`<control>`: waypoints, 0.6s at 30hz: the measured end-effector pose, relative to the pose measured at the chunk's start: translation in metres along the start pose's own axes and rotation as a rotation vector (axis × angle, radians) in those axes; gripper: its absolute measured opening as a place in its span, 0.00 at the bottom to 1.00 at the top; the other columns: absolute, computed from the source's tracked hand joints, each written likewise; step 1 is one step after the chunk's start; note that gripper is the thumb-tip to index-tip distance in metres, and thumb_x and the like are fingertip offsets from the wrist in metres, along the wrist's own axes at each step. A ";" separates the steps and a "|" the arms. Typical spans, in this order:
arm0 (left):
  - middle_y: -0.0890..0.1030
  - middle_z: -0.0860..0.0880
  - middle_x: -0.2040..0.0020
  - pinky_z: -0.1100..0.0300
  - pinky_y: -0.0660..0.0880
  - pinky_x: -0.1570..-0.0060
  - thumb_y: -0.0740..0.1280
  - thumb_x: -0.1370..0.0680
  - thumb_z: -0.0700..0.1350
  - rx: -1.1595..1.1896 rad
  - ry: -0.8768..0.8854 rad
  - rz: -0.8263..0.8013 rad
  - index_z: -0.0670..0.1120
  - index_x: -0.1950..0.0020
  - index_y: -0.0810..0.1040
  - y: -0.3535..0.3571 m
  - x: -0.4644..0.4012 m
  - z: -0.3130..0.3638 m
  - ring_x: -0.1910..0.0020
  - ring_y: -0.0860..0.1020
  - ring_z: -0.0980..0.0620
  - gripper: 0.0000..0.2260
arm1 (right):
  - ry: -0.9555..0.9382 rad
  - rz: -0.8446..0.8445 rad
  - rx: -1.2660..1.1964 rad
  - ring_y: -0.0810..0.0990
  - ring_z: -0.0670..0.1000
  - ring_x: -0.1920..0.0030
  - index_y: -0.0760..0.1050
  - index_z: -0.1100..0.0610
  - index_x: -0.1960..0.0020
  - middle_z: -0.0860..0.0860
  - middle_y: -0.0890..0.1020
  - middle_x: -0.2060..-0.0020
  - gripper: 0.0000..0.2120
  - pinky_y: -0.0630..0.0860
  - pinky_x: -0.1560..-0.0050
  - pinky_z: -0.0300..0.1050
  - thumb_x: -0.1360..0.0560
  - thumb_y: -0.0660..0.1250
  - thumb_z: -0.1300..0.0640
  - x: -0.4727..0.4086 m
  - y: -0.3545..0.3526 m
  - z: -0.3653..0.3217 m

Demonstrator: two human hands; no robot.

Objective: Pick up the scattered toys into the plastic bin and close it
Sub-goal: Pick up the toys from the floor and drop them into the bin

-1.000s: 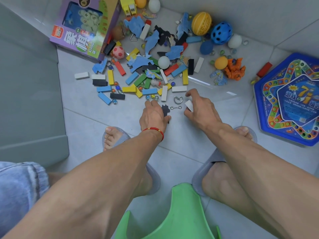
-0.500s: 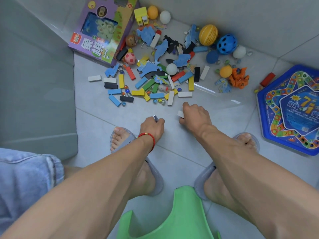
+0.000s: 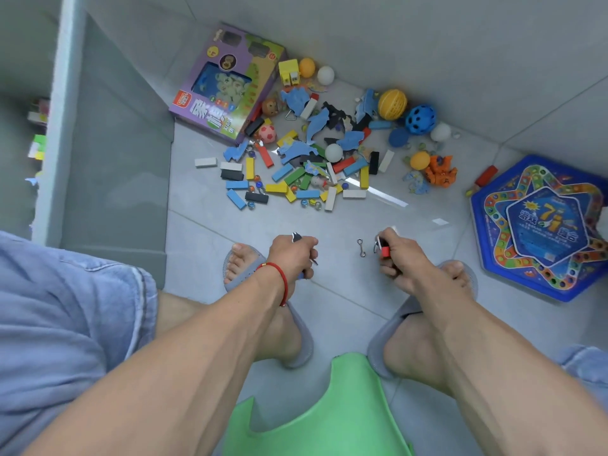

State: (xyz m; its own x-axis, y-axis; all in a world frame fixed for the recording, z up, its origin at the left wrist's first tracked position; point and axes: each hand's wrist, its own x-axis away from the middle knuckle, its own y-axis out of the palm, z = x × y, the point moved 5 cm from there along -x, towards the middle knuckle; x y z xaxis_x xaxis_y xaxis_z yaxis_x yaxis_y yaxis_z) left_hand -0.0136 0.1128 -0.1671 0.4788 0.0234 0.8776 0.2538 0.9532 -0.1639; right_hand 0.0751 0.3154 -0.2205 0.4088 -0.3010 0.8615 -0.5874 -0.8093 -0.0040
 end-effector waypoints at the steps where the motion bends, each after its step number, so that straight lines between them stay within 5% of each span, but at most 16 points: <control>1: 0.74 0.44 0.65 0.60 0.65 0.73 0.63 0.19 0.38 0.046 -0.018 -0.028 0.38 0.48 0.77 0.001 0.004 -0.002 0.74 0.64 0.51 0.05 | 0.055 -0.077 -0.150 0.57 0.47 0.76 0.70 0.54 0.64 0.51 0.67 0.73 0.10 0.52 0.79 0.38 0.25 0.66 0.54 0.006 0.003 -0.002; 7: 0.71 0.45 0.68 0.62 0.66 0.74 0.58 0.21 0.38 0.321 -0.110 -0.170 0.41 0.53 0.75 0.011 0.041 0.013 0.76 0.63 0.50 0.07 | 0.079 -0.531 -0.395 0.57 0.45 0.74 0.69 0.51 0.63 0.48 0.64 0.73 0.15 0.51 0.78 0.35 0.24 0.68 0.45 0.072 0.051 -0.035; 10: 0.67 0.48 0.71 0.64 0.63 0.74 0.57 0.23 0.38 0.449 -0.048 -0.169 0.44 0.59 0.69 -0.010 0.068 0.045 0.77 0.60 0.51 0.07 | -0.083 -0.551 -0.240 0.60 0.46 0.72 0.66 0.52 0.60 0.50 0.67 0.71 0.12 0.53 0.77 0.36 0.23 0.68 0.54 0.103 0.089 -0.064; 15: 0.66 0.48 0.71 0.67 0.62 0.77 0.57 0.24 0.37 0.721 0.201 0.018 0.45 0.62 0.67 -0.116 0.116 0.104 0.78 0.59 0.52 0.07 | -0.305 -0.658 0.049 0.63 0.48 0.74 0.65 0.52 0.61 0.52 0.69 0.72 0.12 0.54 0.76 0.39 0.22 0.61 0.64 0.172 0.198 -0.110; 18: 0.64 0.47 0.69 0.67 0.64 0.79 0.56 0.25 0.37 0.863 0.373 0.170 0.45 0.64 0.64 -0.208 0.152 0.134 0.81 0.63 0.52 0.08 | -0.359 -0.702 0.176 0.67 0.46 0.75 0.73 0.55 0.50 0.52 0.71 0.72 0.06 0.55 0.75 0.37 0.23 0.62 0.64 0.217 0.290 -0.130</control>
State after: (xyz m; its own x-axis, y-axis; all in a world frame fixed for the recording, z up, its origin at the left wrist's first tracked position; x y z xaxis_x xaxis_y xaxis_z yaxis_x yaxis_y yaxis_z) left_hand -0.1061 -0.0412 0.0608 0.7275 0.2264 0.6477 -0.4794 0.8431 0.2437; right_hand -0.0973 0.0814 0.0314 0.8584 0.1873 0.4776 -0.0043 -0.9284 0.3717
